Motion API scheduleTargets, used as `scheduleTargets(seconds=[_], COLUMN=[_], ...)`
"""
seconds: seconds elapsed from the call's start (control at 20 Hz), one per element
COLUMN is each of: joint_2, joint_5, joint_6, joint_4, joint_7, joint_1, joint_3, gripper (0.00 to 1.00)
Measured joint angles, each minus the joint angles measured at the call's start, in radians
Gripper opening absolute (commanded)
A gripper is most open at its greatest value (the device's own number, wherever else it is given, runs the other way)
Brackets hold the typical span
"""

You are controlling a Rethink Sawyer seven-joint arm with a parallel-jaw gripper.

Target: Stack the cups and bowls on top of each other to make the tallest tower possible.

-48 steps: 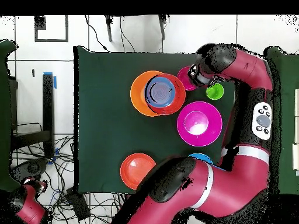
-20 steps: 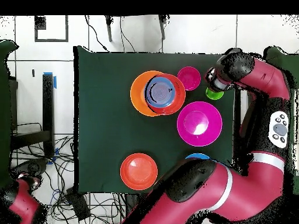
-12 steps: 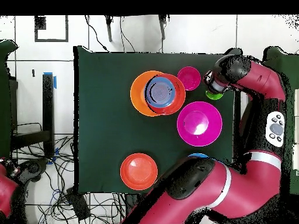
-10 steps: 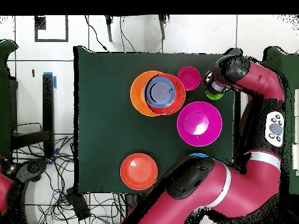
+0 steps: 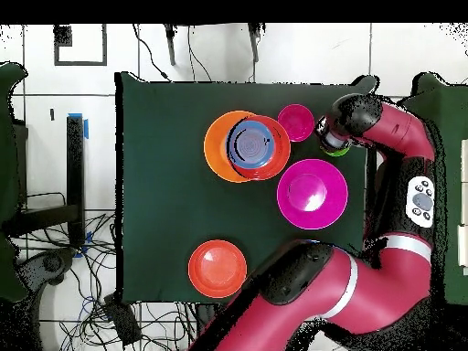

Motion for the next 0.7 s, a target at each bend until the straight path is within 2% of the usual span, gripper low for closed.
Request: scheduleTargets(seconds=[0.25,0.3,0.7], joint_2=[0.018,0.025,0.02], joint_5=[-0.003,-0.004,-0.014], joint_6=[-0.008,-0.013,-0.036], joint_4=[0.0,0.0,-0.001], joint_7=[0.0,0.0,0.0], joint_1=[0.0,-0.001,-0.002], joint_3=[0.0,0.0,-0.001], gripper=[1.0,0.0,0.0])
